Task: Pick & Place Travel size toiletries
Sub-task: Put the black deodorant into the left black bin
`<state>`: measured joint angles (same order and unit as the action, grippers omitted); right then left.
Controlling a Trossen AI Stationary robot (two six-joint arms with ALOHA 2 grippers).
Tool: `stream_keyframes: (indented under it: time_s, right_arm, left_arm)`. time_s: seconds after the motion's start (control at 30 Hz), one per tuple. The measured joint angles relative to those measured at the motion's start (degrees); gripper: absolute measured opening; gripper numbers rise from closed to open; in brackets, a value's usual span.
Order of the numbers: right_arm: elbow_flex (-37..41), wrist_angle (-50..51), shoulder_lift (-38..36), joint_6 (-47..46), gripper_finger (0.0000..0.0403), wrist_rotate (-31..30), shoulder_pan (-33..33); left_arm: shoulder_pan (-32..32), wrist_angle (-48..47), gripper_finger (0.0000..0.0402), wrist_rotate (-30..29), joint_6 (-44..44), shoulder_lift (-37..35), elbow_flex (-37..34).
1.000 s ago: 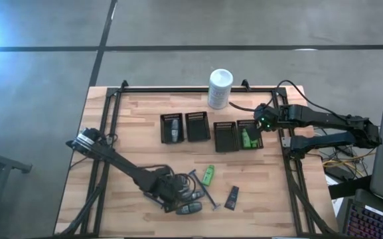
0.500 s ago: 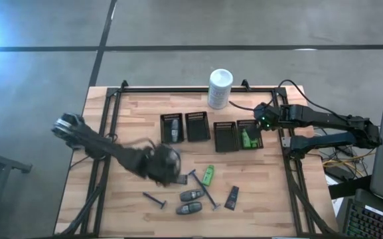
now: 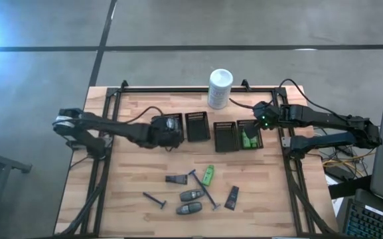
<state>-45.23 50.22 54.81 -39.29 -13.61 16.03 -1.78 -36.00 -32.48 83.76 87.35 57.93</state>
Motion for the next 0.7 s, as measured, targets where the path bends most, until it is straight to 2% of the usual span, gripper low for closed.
stream_keyframes:
  time_s: [0.17, 0.4, 0.53, 0.6, 0.7]
  right_arm:
    - [0.0, 0.04, 0.02, -0.17, 0.04, 0.0, 0.0]
    - [0.0, 0.04, 0.02, -0.17, 0.04, -0.84, 0.0]
    - [0.0, 0.09, 0.02, 0.01, 0.04, -1.35, 0.0]
    - [0.0, 0.2, 0.02, 0.2, 0.04, -1.3, 0.0]
    - [0.0, 0.24, 0.02, 1.32, 0.04, -0.16, 0.02]
  left_arm:
    - [3.42, -0.44, 0.0213, 1.8, -3.09, 1.39, -0.13]
    - [5.19, -0.38, 0.0322, 1.73, -4.15, 2.25, -0.12]
    - [4.88, -0.4, 0.0354, 4.44, -5.4, 1.82, -0.11]
    - [3.95, 0.48, 0.0358, 7.65, -10.99, 0.87, -0.11]
    - [0.8, 4.8, 0.0354, 15.08, -29.27, -0.34, -0.11]
